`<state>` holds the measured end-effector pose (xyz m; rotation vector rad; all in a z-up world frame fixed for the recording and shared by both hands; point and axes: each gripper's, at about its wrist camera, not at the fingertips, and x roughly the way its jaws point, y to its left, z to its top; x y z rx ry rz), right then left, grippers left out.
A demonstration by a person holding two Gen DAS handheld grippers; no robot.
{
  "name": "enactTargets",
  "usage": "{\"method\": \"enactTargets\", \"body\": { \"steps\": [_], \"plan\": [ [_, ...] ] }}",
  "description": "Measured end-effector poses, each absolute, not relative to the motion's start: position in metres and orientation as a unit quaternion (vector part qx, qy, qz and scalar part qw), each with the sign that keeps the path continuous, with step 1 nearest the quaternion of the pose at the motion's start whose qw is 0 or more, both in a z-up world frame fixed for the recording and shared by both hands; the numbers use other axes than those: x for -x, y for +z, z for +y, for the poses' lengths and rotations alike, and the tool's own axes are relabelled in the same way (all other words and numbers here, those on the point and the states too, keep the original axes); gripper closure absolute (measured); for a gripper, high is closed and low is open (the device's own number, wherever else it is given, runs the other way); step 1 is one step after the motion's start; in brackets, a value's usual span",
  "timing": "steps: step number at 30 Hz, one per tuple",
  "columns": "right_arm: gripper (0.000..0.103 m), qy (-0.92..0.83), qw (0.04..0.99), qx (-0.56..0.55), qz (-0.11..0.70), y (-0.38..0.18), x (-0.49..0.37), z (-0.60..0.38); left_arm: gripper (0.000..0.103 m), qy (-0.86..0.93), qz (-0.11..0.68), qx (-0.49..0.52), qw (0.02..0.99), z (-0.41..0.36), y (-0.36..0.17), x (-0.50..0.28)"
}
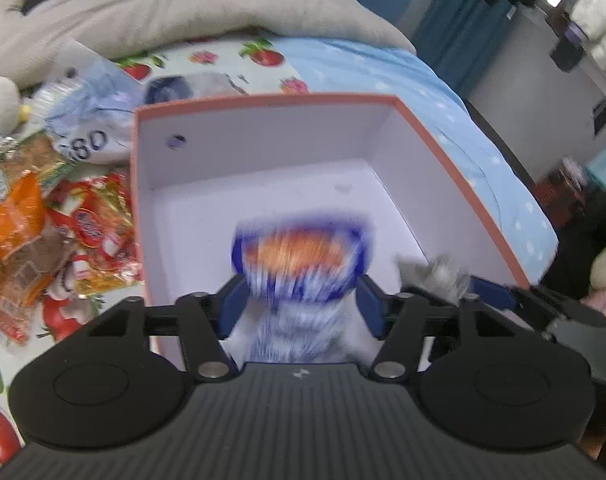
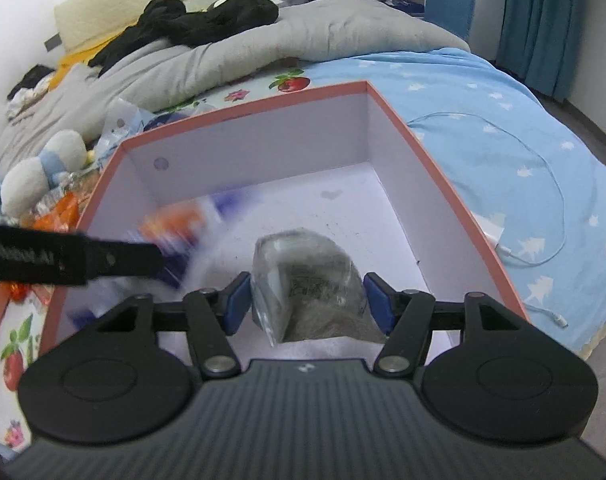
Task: Organize snacks
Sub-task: 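Open both tools to drop the packets into the box, then withdraw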
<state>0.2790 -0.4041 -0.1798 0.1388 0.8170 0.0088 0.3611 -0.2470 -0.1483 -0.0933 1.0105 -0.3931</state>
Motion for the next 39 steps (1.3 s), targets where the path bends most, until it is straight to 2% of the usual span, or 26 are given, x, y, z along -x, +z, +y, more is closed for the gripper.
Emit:
{"method": "enactTargets", "body": {
  "steps": [1,3,15,27,30,39],
  "plan": [
    [0.030,-0.001,0.917,-0.053,0.394,-0.178,-0.277,-0.402,0.032,-0.184,0.475,0.052,0.859,-0.243,-0.144,-0.359],
    [0.028,0.001,0.921,-0.039,0.387,-0.172,-0.269,-0.400,0.032,-0.184,0.465,0.065,0.864,-0.237,-0.135,-0.354],
    [0.028,0.025,0.942,-0.064,0.329,-0.111,-0.206,-0.382,0.032,-0.188,0.401,0.061,0.894,-0.200,-0.066,-0.275],
    [0.028,0.059,0.955,-0.078,0.281,-0.069,-0.134,-0.346,0.032,-0.177,0.346,0.056,0.920,-0.145,-0.019,-0.180],
    [0.024,0.070,0.957,-0.077,0.269,-0.061,-0.120,-0.338,0.032,-0.173,0.331,0.056,0.926,-0.133,-0.010,-0.163],
    [0.024,0.091,0.958,-0.070,0.262,-0.062,-0.086,-0.306,0.032,-0.158,0.323,0.066,0.931,-0.087,-0.008,-0.111]
  ]
}}
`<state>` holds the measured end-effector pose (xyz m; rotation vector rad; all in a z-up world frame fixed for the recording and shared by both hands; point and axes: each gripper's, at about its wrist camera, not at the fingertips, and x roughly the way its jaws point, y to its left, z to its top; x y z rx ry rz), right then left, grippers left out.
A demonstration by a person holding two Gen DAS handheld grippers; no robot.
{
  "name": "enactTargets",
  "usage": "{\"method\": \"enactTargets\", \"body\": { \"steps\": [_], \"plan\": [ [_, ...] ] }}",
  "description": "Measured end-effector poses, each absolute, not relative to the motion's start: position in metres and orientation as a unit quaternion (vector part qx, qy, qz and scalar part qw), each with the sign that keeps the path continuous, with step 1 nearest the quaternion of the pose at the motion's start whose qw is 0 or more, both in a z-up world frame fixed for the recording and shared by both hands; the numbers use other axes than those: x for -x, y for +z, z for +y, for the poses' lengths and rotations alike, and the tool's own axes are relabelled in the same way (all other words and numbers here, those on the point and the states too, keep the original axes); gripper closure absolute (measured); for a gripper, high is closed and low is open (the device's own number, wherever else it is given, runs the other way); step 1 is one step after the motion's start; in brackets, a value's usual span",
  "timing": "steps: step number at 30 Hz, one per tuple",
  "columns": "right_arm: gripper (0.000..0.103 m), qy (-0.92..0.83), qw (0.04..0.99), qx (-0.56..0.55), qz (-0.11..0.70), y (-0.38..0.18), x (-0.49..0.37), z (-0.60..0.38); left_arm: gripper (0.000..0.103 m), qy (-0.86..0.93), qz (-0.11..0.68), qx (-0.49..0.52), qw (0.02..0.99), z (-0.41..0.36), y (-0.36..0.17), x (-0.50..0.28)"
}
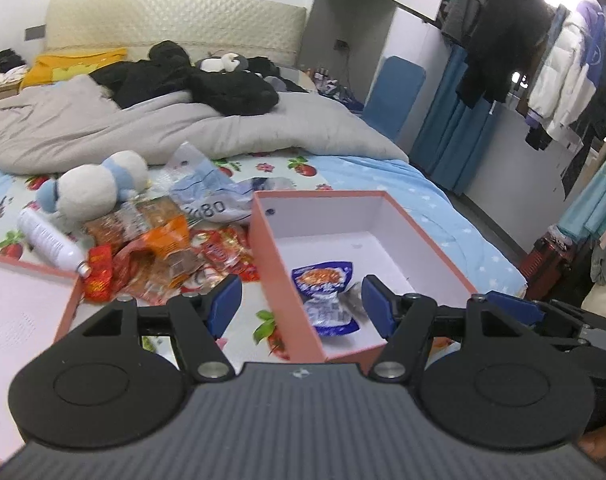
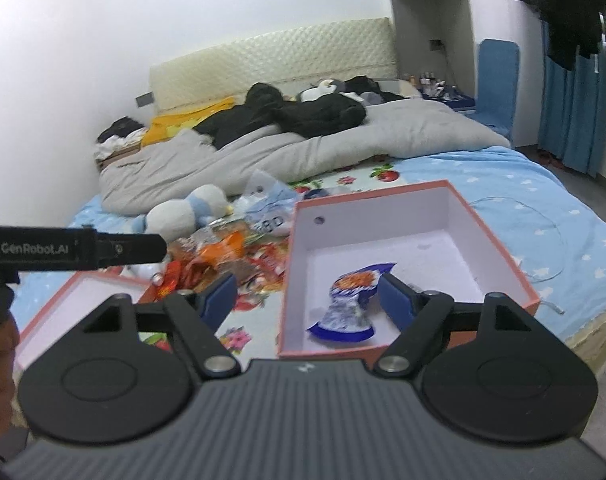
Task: Organize snacks
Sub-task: 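Open both tools to drop the packets into the box, then withdraw, then reach both tools back into the snack pile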
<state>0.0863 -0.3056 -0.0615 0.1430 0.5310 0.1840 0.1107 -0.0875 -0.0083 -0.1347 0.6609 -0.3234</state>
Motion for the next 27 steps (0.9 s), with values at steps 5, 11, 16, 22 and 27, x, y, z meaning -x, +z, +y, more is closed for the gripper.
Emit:
{"method": "enactTargets", "body": {
  "steps": [5,11,16,22,27],
  "plan": [
    [0.024,0.114,0.956,-0.064,0.262,-0.066,-0.072,-0.284,0.032,-0.136,0.322,0.075,0.934,-0.060,-0.013,-0.084],
    [0.024,0.134,0.949,-0.065,0.278,-0.080,-0.056,-0.265,0.032,-0.103,0.324,0.095,0.936,-0.024,-0.019,-0.056],
    [0.024,0.156,0.942,-0.042,0.295,-0.092,-0.050,-0.247,0.032,-0.077,0.335,0.105,0.933,0.004,-0.031,-0.038],
    [0.024,0.168,0.936,-0.036,0.306,-0.098,-0.055,-0.234,0.032,-0.047,0.354,0.125,0.926,0.027,-0.049,-0.039],
    [0.024,0.176,0.933,-0.032,0.311,-0.102,-0.064,-0.224,0.032,-0.052,0.360,0.129,0.923,0.032,-0.054,-0.053]
  ]
}}
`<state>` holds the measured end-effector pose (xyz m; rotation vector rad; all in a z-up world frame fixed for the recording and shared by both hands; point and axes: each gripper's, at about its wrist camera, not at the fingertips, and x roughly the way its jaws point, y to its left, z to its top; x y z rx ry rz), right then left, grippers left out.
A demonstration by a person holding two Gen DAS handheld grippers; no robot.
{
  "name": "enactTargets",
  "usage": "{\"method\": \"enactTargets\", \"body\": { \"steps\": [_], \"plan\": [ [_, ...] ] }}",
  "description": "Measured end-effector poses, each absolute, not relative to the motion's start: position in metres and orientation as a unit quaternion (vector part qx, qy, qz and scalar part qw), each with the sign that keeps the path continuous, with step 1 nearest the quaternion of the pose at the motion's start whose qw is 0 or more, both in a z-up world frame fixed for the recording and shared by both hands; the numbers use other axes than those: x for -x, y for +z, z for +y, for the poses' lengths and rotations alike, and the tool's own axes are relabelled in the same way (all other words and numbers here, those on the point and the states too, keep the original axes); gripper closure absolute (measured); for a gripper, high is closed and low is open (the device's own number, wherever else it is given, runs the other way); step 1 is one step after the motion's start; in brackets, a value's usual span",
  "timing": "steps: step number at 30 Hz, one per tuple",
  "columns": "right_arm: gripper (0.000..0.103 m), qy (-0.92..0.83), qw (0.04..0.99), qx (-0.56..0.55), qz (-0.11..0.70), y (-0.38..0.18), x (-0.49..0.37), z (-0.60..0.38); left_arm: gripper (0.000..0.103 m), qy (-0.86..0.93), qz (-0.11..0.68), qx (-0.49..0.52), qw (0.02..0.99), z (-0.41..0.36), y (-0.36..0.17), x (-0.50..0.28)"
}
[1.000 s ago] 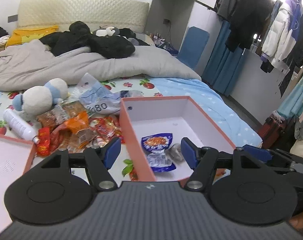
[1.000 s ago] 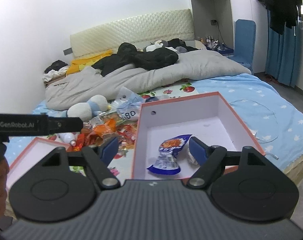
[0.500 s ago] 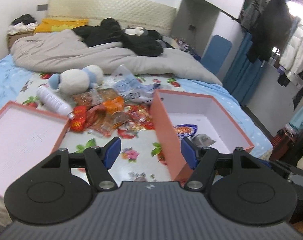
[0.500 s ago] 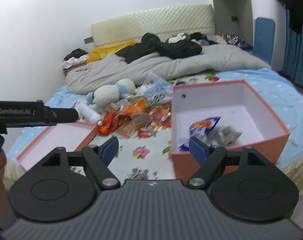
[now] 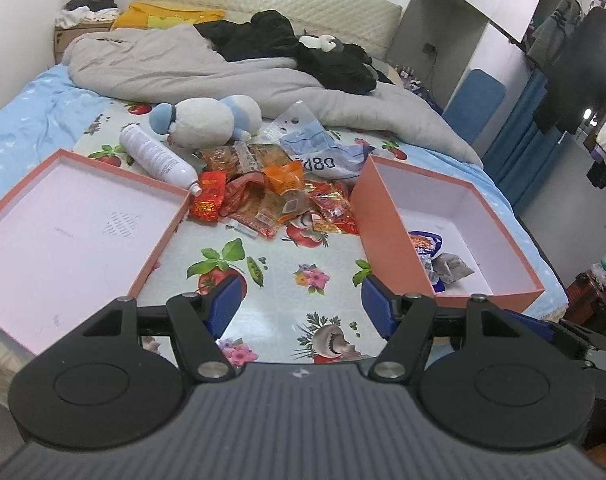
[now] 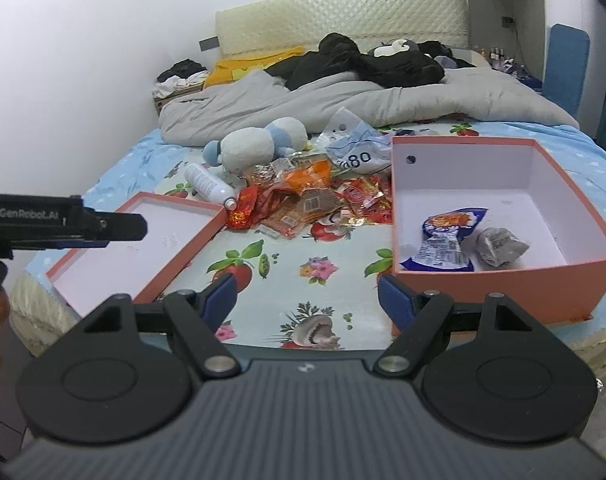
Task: Organize snacks
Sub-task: 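Reach both tools back into the snack pile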
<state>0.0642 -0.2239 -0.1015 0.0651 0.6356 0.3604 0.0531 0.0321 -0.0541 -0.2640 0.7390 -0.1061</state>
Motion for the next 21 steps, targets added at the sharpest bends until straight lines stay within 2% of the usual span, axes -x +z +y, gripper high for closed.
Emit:
{"method": "enactTargets", "body": {
  "steps": [16,21],
  "plan": [
    [0.024,0.175,0.928,-0.016,0.329,-0.118,-0.108,-0.204,0.032,-0.044,0.392,0.132,0.909,0.049,-0.082,-0.115],
    [0.024,0.170,0.929,-0.009,0.329,-0.123,-0.125,-0.198,0.028,-0.038,0.401,0.140,0.904,0.061,-0.096,-0.131]
  ]
}}
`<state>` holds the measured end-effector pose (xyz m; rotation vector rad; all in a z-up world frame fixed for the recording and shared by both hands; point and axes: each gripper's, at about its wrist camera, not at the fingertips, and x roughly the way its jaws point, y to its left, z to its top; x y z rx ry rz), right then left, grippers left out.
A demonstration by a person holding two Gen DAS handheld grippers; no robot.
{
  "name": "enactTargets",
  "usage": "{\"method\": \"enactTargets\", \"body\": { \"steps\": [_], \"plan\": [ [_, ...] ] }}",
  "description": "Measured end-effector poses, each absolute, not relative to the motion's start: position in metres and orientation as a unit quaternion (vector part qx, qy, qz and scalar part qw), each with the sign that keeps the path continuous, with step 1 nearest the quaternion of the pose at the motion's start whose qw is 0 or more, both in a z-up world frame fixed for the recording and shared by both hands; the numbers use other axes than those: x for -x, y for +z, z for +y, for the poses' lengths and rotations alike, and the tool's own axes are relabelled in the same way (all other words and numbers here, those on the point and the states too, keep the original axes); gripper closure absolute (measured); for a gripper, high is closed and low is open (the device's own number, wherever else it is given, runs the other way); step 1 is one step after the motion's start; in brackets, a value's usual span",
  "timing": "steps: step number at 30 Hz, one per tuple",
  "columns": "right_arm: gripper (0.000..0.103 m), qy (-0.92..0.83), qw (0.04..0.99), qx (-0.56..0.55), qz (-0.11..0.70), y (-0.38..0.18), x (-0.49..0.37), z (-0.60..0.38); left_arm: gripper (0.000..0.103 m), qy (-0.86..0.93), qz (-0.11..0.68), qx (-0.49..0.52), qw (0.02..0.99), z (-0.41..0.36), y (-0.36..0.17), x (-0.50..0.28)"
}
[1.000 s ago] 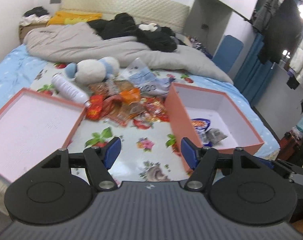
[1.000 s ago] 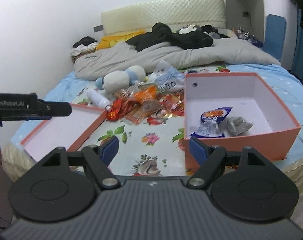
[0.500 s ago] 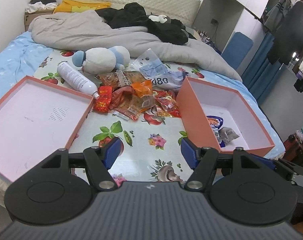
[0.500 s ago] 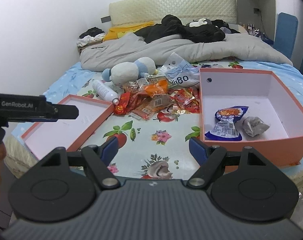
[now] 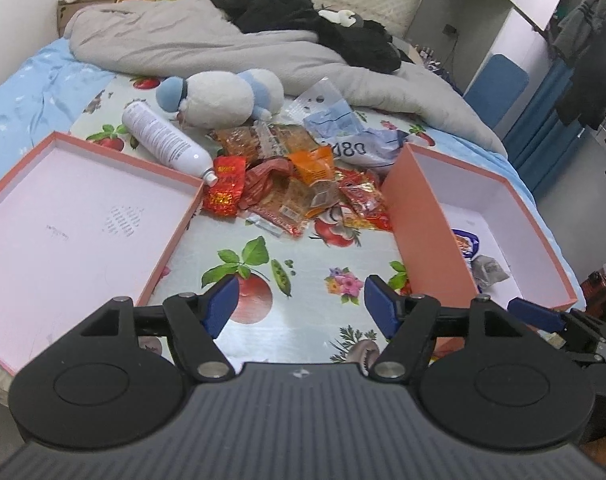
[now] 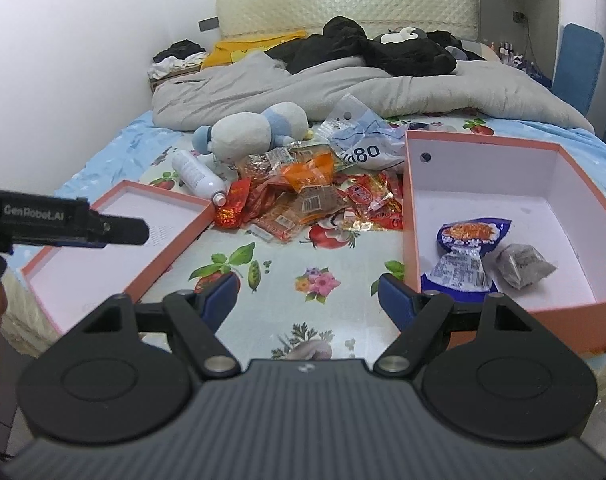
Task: Organize snacks
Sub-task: 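Reach both tools back into the snack pile, then grasp the red candy packet with the left tool while the right tool grasps the orange bag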
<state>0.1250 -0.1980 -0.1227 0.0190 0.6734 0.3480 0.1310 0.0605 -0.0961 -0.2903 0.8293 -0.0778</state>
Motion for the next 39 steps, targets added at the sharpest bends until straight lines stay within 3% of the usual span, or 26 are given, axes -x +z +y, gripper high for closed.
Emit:
{"method": "enactTargets", "body": {
  "steps": [6,22,33,39],
  "plan": [
    [0.024,0.164,0.930,-0.017,0.327,-0.131,-0.153,-0.190,0.020,-0.026,0.415,0.143,0.898,0.074,-0.121,-0.162],
    [0.025,0.176,0.924,0.023,0.340,-0.176,-0.245,-0.140,0.021,-0.029,0.424,0.129,0.896,0.102,-0.180,-0.275],
    [0.026,0.189,0.909,-0.034,0.369,-0.197,-0.344,-0.139,0.029,-0.033,0.446,0.057,0.893,0.092,-0.233,-0.338],
    [0.026,0.192,0.904,-0.029,0.380,-0.209,-0.375,-0.125,0.033,-0.030,0.437,-0.067,0.897,0.069,-0.248,-0.357]
  ]
}}
